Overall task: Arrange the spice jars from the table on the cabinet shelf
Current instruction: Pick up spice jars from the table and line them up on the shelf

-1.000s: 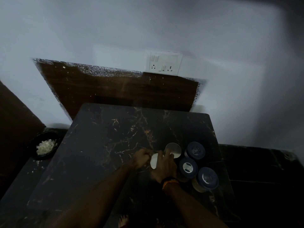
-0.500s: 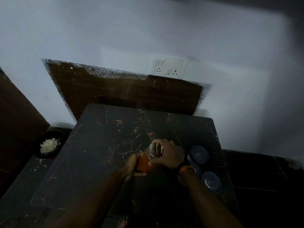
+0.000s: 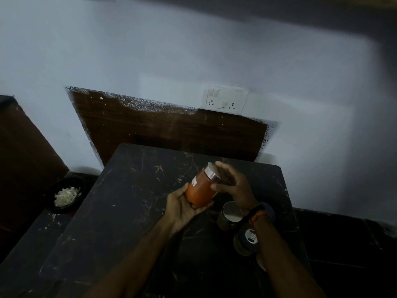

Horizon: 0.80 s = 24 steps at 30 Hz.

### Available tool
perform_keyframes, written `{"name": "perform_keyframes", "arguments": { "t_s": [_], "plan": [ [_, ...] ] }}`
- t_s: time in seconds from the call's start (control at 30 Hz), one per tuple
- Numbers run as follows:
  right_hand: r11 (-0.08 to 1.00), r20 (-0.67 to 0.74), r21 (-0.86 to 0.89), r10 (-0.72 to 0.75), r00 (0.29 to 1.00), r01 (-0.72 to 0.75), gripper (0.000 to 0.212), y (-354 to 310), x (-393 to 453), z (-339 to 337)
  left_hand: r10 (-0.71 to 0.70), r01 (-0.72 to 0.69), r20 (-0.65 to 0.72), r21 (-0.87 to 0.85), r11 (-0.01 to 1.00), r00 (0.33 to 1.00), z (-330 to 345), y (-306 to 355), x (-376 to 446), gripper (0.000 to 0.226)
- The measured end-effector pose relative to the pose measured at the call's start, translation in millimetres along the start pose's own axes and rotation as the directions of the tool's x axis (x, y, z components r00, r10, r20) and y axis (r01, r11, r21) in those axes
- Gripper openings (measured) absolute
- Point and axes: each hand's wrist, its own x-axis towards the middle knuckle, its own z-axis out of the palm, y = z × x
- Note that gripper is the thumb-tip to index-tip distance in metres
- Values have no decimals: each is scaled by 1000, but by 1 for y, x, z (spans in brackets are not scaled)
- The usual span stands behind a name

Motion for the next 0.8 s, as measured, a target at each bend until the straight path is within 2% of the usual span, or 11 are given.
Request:
{"name": "perform_keyframes", "arguments": {
  "t_s": [0.13,0.27,0.33,0.43,0.6,0.8],
  "plan": [
    [993,-93,120,-9,996,20,68,-3,6,-1,81,-83,88,22,996,993,19,2,-1,70],
    [969,-199,246,22,980,28,74,-9,16,-2,153,-186,191,166,969,969,44,3,-4,78],
    [955,-230,293,24,973,46,72,-13,21,-3,183,-236,237,219,947,954,56,3,-4,75],
    [945,-254,322,25,967,60,69,-23,28,-8,215,-296,298,258,920,930,72,5,-2,74],
    [943,-295,313,-11,956,108,77,-47,37,-19,247,-375,345,382,845,906,98,14,3,82],
    [926,-298,321,-101,949,199,62,-83,51,-38,287,-488,429,492,721,856,136,35,4,86]
  ]
}}
